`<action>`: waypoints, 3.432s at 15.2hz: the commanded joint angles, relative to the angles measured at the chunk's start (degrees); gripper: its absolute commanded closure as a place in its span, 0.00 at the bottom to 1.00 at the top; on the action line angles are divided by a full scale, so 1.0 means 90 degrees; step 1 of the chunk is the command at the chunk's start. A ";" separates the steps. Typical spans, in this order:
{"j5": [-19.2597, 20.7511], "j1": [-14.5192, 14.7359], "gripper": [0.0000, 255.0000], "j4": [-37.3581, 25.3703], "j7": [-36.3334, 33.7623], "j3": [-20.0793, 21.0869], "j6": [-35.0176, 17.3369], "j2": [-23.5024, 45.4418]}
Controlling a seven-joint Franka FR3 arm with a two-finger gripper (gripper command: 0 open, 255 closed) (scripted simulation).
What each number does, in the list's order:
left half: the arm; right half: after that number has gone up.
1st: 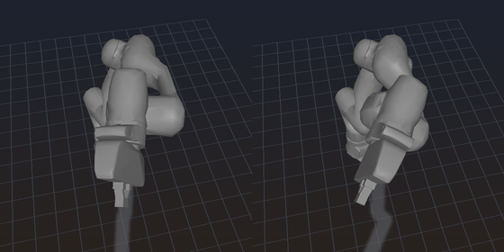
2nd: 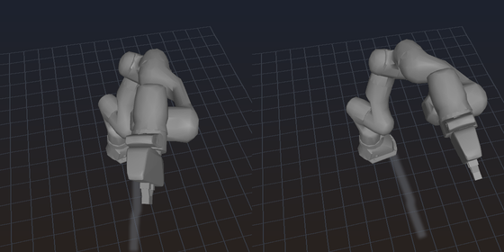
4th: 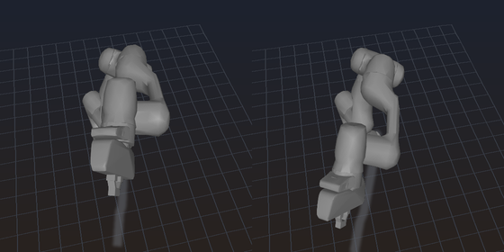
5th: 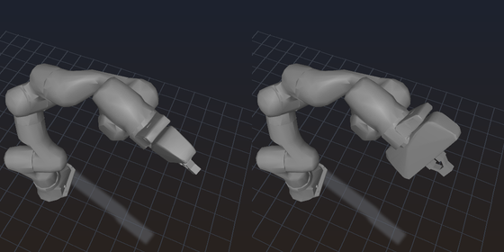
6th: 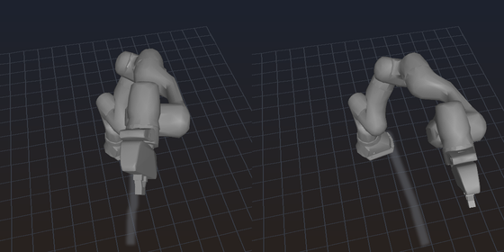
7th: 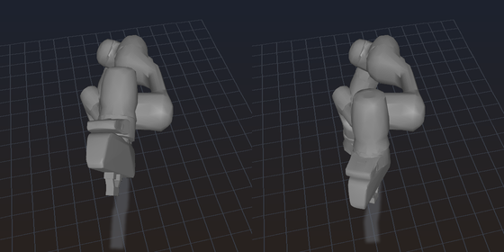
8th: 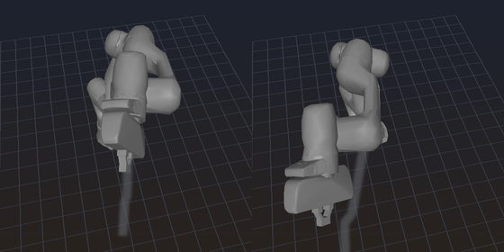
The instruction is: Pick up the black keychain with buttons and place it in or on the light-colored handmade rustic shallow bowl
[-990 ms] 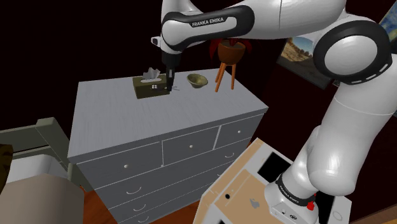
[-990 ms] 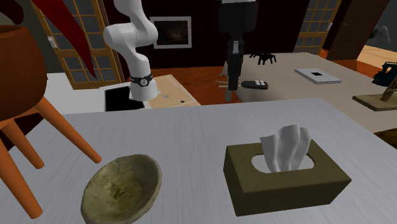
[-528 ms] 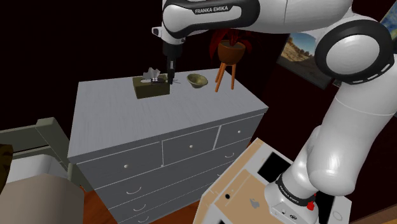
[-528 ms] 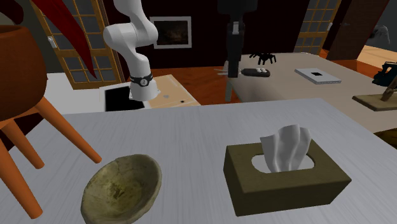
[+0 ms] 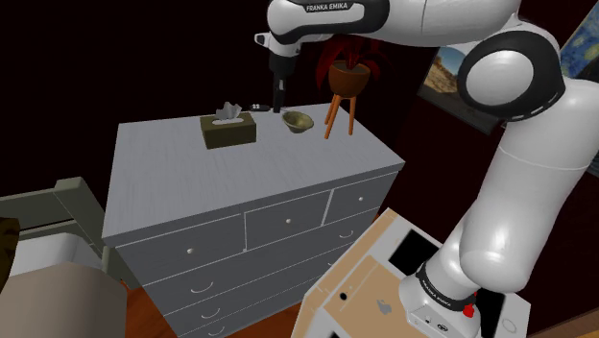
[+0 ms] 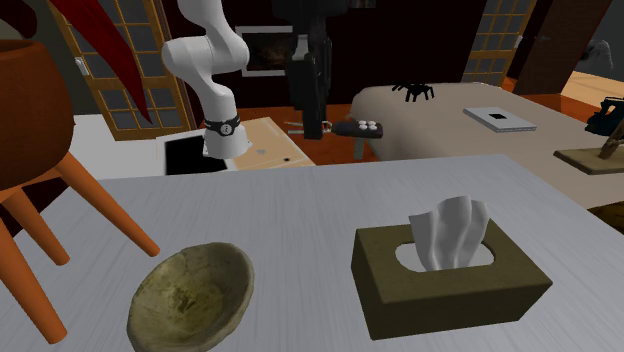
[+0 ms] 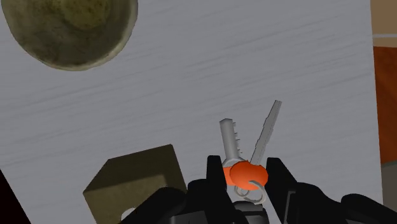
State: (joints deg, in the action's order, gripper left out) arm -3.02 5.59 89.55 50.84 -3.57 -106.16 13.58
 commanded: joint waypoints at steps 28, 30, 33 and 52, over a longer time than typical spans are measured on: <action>-0.0409 -0.1208 1.00 -0.0940 0.1769 -0.0481 -0.0424 0.1460; -0.0410 -0.1208 1.00 -0.0942 0.1769 -0.0481 -0.0423 0.1462; -0.0410 -0.1208 1.00 -0.0942 0.1769 -0.0481 -0.0423 0.1462; -0.0382 -0.1244 0.00 -0.1595 0.1739 -0.0501 0.0330 0.1360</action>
State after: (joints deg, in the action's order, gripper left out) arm -6.47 -5.61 75.20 66.49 -8.08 -103.19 25.82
